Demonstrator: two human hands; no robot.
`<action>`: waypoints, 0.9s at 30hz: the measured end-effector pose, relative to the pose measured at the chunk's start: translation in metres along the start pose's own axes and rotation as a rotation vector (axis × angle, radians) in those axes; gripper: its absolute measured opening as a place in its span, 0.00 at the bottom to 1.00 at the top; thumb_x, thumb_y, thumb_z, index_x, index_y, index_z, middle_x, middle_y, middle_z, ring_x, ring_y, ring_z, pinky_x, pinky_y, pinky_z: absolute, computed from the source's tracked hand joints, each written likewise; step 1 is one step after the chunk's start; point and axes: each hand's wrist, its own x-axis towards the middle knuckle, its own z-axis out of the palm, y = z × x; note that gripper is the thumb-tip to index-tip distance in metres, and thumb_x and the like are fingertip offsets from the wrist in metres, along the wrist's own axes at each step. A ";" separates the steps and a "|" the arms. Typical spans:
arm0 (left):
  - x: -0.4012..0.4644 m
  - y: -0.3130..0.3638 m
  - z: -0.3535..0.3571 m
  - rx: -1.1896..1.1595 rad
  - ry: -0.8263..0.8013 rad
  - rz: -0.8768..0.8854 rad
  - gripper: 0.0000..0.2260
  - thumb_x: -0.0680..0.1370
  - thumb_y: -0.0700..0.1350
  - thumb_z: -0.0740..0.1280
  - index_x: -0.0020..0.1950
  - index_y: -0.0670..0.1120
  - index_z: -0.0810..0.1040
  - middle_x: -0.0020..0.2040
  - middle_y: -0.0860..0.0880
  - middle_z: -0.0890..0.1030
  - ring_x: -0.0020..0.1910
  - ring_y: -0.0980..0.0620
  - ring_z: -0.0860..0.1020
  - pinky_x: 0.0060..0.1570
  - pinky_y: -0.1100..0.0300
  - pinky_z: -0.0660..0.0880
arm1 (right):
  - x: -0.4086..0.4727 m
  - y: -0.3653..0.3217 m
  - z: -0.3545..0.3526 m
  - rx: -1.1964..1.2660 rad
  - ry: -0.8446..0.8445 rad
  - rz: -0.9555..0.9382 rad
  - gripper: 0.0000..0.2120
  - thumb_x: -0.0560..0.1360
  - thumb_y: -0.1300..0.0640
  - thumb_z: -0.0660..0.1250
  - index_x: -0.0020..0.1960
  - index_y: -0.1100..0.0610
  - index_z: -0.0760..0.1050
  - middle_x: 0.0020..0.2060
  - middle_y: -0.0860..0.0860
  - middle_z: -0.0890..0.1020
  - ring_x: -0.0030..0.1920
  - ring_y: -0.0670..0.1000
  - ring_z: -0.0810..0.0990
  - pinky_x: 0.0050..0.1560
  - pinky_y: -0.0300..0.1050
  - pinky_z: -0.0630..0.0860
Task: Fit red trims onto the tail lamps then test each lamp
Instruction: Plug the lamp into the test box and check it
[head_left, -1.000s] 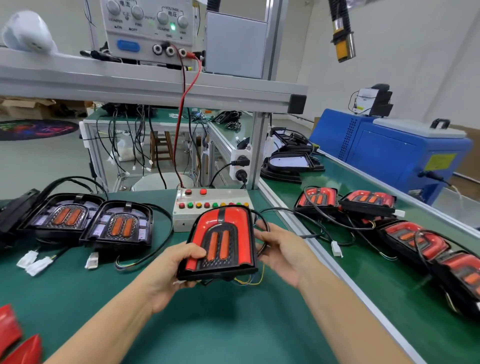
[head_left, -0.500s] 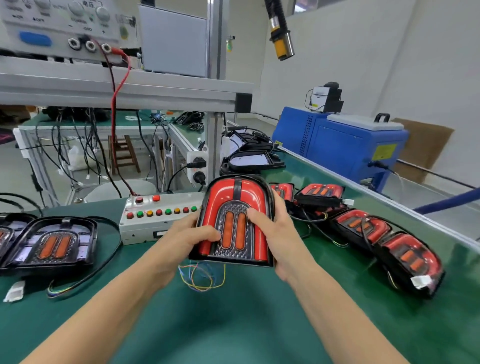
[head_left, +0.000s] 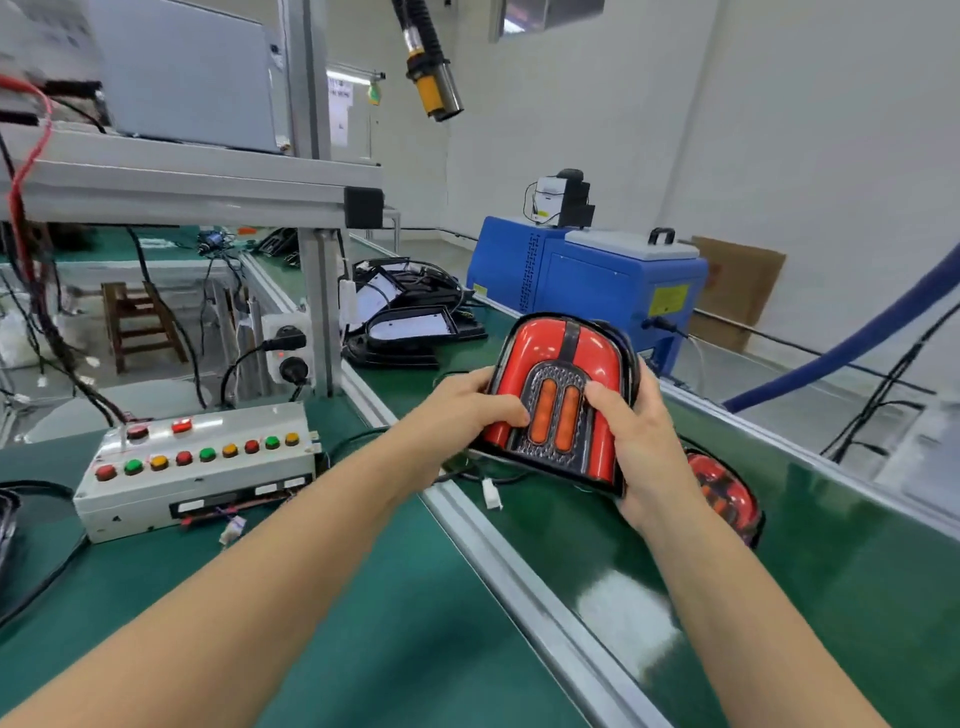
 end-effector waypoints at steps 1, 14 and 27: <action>0.008 0.003 0.007 0.002 -0.013 0.003 0.11 0.72 0.39 0.68 0.53 0.48 0.80 0.45 0.49 0.85 0.40 0.53 0.82 0.40 0.64 0.79 | 0.005 -0.001 -0.009 0.004 0.029 -0.005 0.25 0.77 0.55 0.69 0.70 0.41 0.66 0.57 0.53 0.82 0.50 0.56 0.85 0.42 0.56 0.82; 0.066 -0.011 0.085 0.053 -0.016 0.036 0.21 0.78 0.44 0.67 0.70 0.44 0.71 0.60 0.45 0.80 0.57 0.47 0.79 0.63 0.49 0.73 | 0.035 0.010 -0.081 0.055 0.336 0.021 0.21 0.77 0.58 0.66 0.67 0.44 0.69 0.54 0.55 0.82 0.43 0.56 0.86 0.36 0.54 0.82; 0.069 -0.037 0.112 0.900 -0.057 0.298 0.22 0.82 0.43 0.55 0.76 0.51 0.59 0.78 0.53 0.55 0.76 0.52 0.51 0.74 0.46 0.47 | 0.066 0.020 -0.100 -0.021 0.587 0.107 0.27 0.79 0.60 0.64 0.74 0.48 0.60 0.56 0.56 0.78 0.44 0.54 0.82 0.38 0.50 0.81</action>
